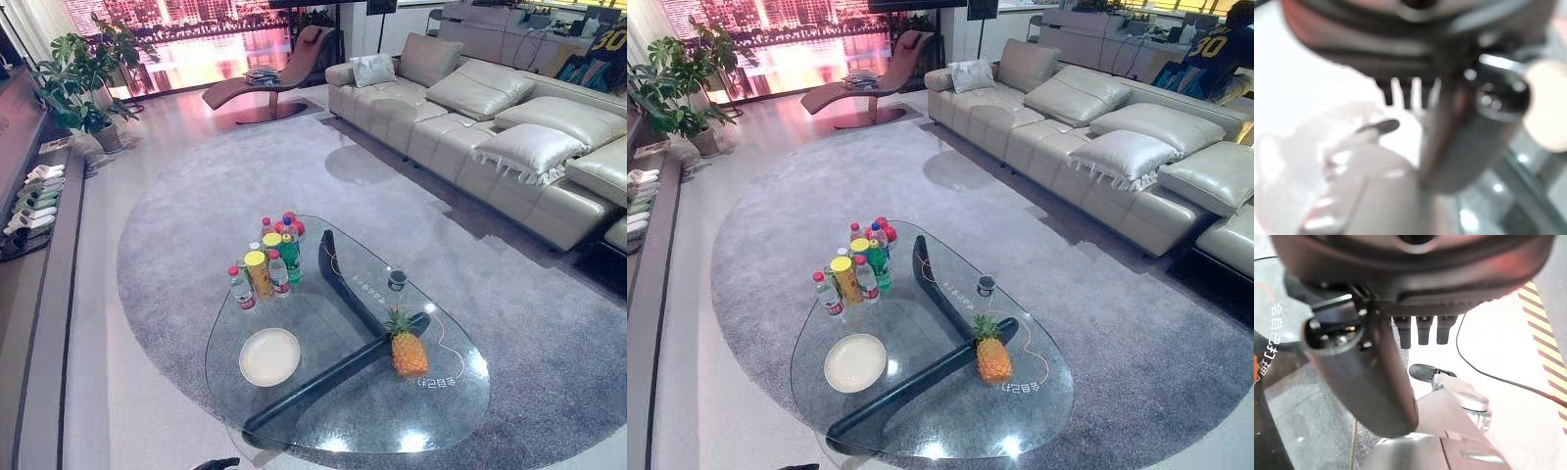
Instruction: Pick up the fruit to the plate
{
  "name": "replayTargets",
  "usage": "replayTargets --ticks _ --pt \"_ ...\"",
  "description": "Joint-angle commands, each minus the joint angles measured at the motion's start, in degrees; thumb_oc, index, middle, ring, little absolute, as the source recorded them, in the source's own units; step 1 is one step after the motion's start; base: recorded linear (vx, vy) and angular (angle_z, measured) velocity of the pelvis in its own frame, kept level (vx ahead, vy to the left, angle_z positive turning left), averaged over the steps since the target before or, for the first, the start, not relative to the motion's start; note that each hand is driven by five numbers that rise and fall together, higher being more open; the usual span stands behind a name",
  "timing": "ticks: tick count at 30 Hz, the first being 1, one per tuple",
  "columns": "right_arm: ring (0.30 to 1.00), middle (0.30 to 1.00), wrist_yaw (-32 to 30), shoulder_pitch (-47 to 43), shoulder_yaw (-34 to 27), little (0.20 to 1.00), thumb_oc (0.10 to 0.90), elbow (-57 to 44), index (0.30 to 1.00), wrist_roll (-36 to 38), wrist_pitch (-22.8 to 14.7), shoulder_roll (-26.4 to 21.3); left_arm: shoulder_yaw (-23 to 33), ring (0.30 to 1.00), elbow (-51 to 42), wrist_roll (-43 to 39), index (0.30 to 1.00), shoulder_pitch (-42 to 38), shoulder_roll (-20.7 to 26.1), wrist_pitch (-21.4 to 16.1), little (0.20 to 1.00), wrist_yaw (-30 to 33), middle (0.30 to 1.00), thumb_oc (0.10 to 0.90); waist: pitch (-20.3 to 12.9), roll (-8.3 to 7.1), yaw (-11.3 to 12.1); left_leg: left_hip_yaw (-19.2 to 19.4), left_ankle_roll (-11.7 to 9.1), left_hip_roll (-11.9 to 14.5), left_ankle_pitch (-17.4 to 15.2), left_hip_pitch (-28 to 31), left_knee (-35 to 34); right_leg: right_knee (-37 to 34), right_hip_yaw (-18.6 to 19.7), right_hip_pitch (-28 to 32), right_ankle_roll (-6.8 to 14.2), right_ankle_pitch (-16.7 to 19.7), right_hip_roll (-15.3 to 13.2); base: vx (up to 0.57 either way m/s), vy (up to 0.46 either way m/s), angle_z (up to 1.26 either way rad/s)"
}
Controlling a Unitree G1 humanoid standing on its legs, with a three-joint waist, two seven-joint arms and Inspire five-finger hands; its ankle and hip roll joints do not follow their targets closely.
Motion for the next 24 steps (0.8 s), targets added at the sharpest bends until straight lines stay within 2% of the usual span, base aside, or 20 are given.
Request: replayTargets --ticks 1,24 --pt "0.900 0.900 -0.5 -5.5 0.5 0.900 0.800 3.2 0.900 1.3 -0.5 0.4 -1.4 0.900 3.0 0.7 0.900 -5.0 -1.8 -1.1 0.900 -0.2 0.900 0.800 2.6 -0.38 0.7 1.4 0.8 1.3 -2.9 2.2 0.3 0.3 -2.7 -0.5 0.5 1.5 -3.0 -0.19 -0.042 -0.21" --pt "0.900 0.900 -0.4 -5.1 0.5 0.900 0.800 3.0 0.900 0.9 -0.4 0.3 -1.0 0.900 2.8 0.1 0.900 -4.8 -1.8 -0.6 0.900 -0.6 0.900 0.800 2.8 -0.31 0.7 1.2 0.8 1.2 -2.8 2.1 0.3 0.3 -2.8 -0.4 0.5 1.6 -3.0 0.00 0.000 0.00"
